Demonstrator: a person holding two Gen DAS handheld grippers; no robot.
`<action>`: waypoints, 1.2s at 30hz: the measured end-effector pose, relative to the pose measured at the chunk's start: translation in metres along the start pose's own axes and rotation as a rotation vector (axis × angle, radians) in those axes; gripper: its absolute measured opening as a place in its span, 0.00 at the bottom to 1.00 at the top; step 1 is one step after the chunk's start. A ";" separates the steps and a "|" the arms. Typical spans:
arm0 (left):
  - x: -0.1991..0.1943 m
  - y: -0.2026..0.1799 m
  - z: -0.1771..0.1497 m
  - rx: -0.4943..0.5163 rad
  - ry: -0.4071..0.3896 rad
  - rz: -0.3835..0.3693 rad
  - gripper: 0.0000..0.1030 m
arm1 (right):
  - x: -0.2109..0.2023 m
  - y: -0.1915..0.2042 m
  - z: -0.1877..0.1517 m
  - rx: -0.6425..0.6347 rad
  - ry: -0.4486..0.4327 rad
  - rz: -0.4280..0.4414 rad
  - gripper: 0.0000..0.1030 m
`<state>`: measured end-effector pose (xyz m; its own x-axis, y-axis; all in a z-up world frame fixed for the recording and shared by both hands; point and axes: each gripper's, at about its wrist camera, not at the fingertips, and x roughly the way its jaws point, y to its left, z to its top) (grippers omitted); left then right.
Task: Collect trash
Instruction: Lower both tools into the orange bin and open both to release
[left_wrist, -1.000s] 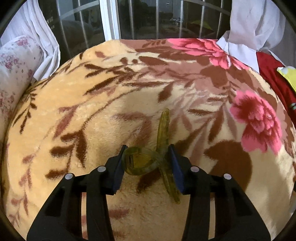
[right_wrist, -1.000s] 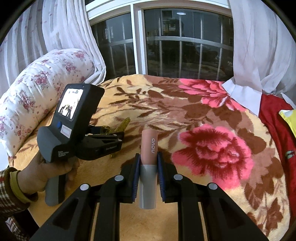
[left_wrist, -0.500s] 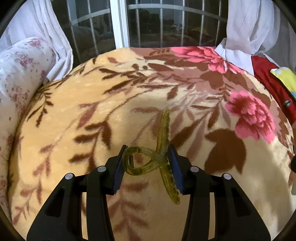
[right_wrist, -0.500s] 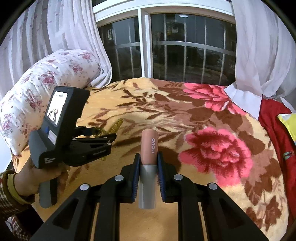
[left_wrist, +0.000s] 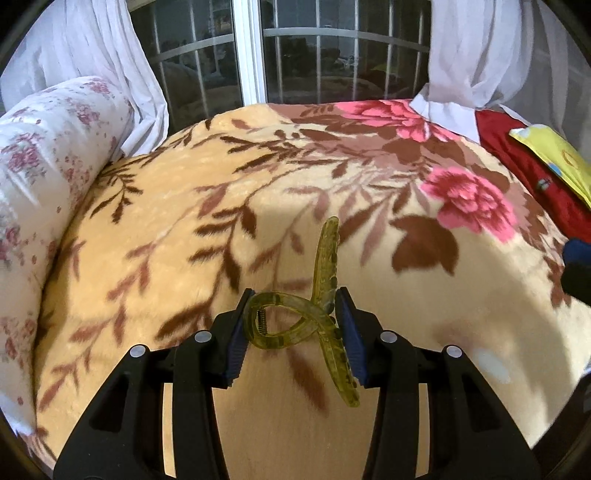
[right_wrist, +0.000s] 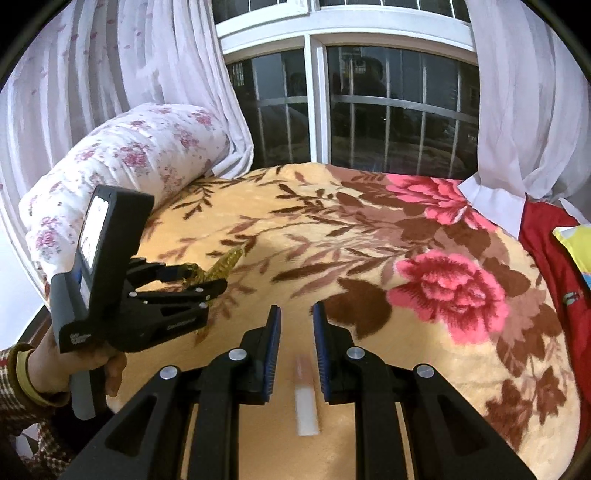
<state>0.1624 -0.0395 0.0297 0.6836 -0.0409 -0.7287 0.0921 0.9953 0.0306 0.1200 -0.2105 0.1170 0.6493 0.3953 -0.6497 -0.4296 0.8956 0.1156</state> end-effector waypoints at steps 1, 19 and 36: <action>-0.006 0.000 -0.005 0.005 -0.001 -0.004 0.42 | -0.002 0.002 -0.001 -0.004 0.003 0.001 0.18; -0.052 0.001 -0.049 0.033 -0.038 -0.060 0.42 | 0.110 -0.007 -0.043 -0.064 0.318 -0.056 0.28; -0.093 0.005 -0.105 0.077 -0.023 -0.143 0.42 | 0.004 0.041 -0.056 -0.087 0.199 0.062 0.17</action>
<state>0.0237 -0.0212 0.0256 0.6759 -0.1847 -0.7135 0.2445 0.9695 -0.0193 0.0699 -0.1837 0.0766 0.4875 0.3930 -0.7797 -0.5225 0.8467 0.1001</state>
